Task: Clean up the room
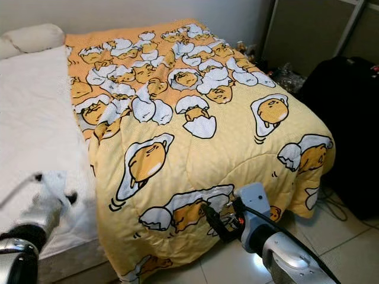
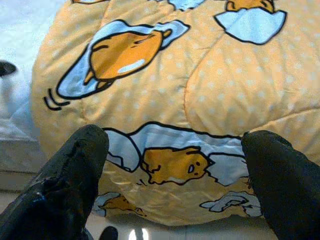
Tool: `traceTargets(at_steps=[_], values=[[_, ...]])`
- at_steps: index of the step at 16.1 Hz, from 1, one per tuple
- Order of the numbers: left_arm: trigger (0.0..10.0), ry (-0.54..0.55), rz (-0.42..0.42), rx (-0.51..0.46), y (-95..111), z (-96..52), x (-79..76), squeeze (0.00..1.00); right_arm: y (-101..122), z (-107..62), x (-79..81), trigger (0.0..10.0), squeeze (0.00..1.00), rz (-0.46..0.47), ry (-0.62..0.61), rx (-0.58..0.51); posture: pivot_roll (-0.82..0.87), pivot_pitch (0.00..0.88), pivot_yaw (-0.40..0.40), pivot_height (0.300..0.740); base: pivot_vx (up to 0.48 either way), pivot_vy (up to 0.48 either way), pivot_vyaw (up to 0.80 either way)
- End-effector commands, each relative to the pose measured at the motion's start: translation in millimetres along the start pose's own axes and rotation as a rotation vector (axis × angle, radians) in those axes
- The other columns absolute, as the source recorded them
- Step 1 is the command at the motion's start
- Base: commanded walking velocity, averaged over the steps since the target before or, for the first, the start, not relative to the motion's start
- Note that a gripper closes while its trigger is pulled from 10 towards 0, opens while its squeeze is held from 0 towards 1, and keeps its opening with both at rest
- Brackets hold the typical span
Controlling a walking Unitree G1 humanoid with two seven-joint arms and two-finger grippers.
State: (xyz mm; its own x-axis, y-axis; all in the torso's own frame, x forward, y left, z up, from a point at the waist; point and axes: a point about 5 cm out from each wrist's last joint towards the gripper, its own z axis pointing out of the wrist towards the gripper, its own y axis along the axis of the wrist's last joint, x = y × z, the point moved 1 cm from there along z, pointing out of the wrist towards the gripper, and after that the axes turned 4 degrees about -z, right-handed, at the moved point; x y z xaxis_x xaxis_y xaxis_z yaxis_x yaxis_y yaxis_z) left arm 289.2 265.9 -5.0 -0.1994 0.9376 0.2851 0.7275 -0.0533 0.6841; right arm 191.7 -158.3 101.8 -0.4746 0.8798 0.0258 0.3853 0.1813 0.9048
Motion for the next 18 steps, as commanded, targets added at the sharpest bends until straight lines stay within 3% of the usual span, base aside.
traceTargets(at_steps=[1, 2, 3, 5, 7, 9, 12, 14, 15, 16, 18], values=[[10.0, -0.106, 0.04, -0.024, 5, -1.4, -22.0, 0.0, 4, -3.7, 1.0, 10.0, 0.0, -0.003, 0.003, -0.004, -0.3, 0.03, 0.034, 0.74, 0.0, 0.0, 0.0], [10.0, -0.192, 0.023, -0.041, 6, -3.4, -39.4, 0.0, 6, -5.0, 1.3, 10.0, 0.0, -0.001, 0.001, -0.005, -0.3, 0.034, 0.033, 0.74, 0.0, 0.0, 0.0], [10.0, -0.262, -0.044, -0.058, 10, -5.6, -52.3, 0.0, 8, -5.8, 1.2, 10.0, 0.0, 0.006, -0.002, -0.008, -0.3, 0.033, 0.032, 0.74, 0.0, 0.0, 0.0], [10.0, -0.447, -0.279, -0.129, 31, -12.8, -76.2, 0.0, 9, -6.4, 2.2, 10.0, 0.0, 0.021, -0.006, -0.01, -0.29, 0.029, 0.037, 0.74, 0.0, 0.0, 0.0], [10.0, -0.556, -0.354, -0.175, 39, -16.5, -80.2, 0.0, 7, -5.2, 6.2, 10.0, 0.0, 0.027, 0.01, -0.001, -0.28, 0.026, 0.037, 0.74, 0.0, 0.0, 0.0], [10.0, -0.604, -0.365, -0.185, 39, -17.4, -79.1, 0.0, 5, -3.7, 8.3, 10.0, 0.0, 0.029, 0.027, 0.007, -0.28, 0.023, 0.035, 0.74, 0.0, 0.0, 0.0], [10.0, -0.552, -0.351, -0.155, 26, -13.0, -66.5, 0.0, 5, -2.4, 10.2, 10.0, 0.0, 0.035, 0.045, 0.014, -0.27, 0.022, 0.032, 0.74, 0.0, 0.0, 0.0], [10.0, -0.41, -0.354, -0.194, 28, -8.6, -50.3, 0.0, 4, -3.4, 9.2, 10.0, 0.0, 0.033, 0.045, 0.017, -0.28, 0.036, 0.032, 0.74, 0.0, 0.0, 0.0], [10.0, -0.311, -0.427, -0.261, 36, -6.8, -33.2, 0.0, 3, -5.4, 8.7, 10.0, 0.0, 0.034, 0.042, 0.022, -0.29, 0.045, 0.034, 0.74, 0.0, 0.0, 0.0], [10.0, -0.275, -0.604, -0.329, 48, -6.8, -17.3, 0.0, 2, -8.6, 8.4, 10.0, 0.0, 0.038, 0.037, 0.028, -0.29, 0.053, 0.034, 0.74, 0.0, 0.0, 0.0], [10.0, -0.299, -0.724, -0.347, 53, -7.0, -10.9, 0.0, -2, -11.8, 9.5, 10.0, 0.0, 0.046, 0.037, 0.038, -0.29, 0.06, 0.035, 0.74, 0.0, 0.0, 0.0]])
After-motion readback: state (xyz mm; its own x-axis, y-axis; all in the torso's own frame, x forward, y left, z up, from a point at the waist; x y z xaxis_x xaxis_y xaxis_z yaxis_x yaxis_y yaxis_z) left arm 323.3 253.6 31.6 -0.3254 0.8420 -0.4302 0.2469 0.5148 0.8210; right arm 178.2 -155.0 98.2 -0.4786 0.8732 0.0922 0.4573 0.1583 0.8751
